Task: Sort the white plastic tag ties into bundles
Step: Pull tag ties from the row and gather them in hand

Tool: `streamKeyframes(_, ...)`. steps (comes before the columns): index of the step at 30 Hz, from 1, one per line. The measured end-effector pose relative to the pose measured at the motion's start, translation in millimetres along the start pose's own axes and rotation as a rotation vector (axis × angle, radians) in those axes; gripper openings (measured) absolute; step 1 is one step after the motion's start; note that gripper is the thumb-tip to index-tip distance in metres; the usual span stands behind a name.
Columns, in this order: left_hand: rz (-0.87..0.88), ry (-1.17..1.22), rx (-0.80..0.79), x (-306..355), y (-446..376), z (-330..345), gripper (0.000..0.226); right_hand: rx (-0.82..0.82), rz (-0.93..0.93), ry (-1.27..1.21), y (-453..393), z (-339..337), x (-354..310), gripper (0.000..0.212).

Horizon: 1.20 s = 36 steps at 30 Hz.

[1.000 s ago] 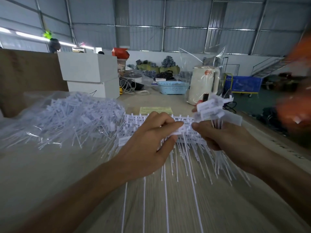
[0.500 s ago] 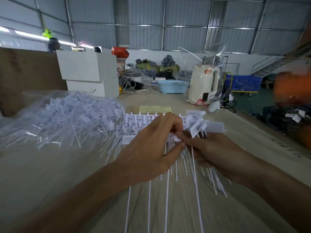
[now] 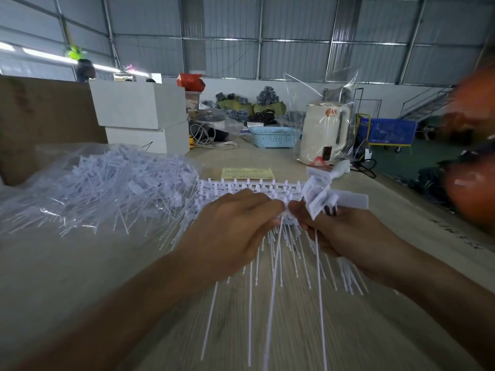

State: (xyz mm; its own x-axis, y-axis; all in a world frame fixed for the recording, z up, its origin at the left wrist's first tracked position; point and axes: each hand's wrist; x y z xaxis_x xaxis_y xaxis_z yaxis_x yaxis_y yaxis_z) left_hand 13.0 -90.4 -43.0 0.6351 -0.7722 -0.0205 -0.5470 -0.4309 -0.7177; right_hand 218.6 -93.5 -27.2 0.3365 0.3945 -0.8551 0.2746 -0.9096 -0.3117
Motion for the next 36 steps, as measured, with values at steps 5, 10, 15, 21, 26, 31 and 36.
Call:
streamKeyframes(5,-0.035,0.041,-0.081,-3,1,1,0.013,-0.022,-0.119,0.27,-3,-5,7,0.037)
streamKeyframes(10,-0.132,0.267,-0.044,-4,-1,7,0.017,0.03,-0.387,0.514,-5,-7,9,0.027)
streamKeyframes(15,-0.326,0.527,-0.023,-7,0,14,0.013,0.069,-0.188,0.494,-5,-5,11,0.014)
streamKeyframes(21,-0.314,0.567,0.112,-3,1,19,0.007,-0.116,0.015,-0.03,-6,-16,10,0.035)
streamKeyframes(26,-0.322,0.548,0.137,-8,3,15,0.012,-0.171,0.085,-0.14,-7,-14,8,0.041)
streamKeyframes(31,-0.366,0.774,0.009,-7,1,15,0.019,-0.033,-0.063,0.13,-7,-25,13,0.018)
streamKeyframes(36,-0.41,1.136,-0.117,-16,2,12,0.018,-0.035,-0.464,0.462,-7,-33,7,0.048)
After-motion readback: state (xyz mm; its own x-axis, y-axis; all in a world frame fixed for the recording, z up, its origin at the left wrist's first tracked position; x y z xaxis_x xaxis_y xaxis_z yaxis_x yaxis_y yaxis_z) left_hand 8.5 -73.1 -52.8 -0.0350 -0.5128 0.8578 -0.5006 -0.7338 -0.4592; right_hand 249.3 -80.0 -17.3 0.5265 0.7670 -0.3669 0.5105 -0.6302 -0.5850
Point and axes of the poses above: each hand's wrist, its own y-axis away from the middle knuckle, its own z-axis out of the palm, x = y × z, and after that the axes turned 5 degrees about y, right-handed
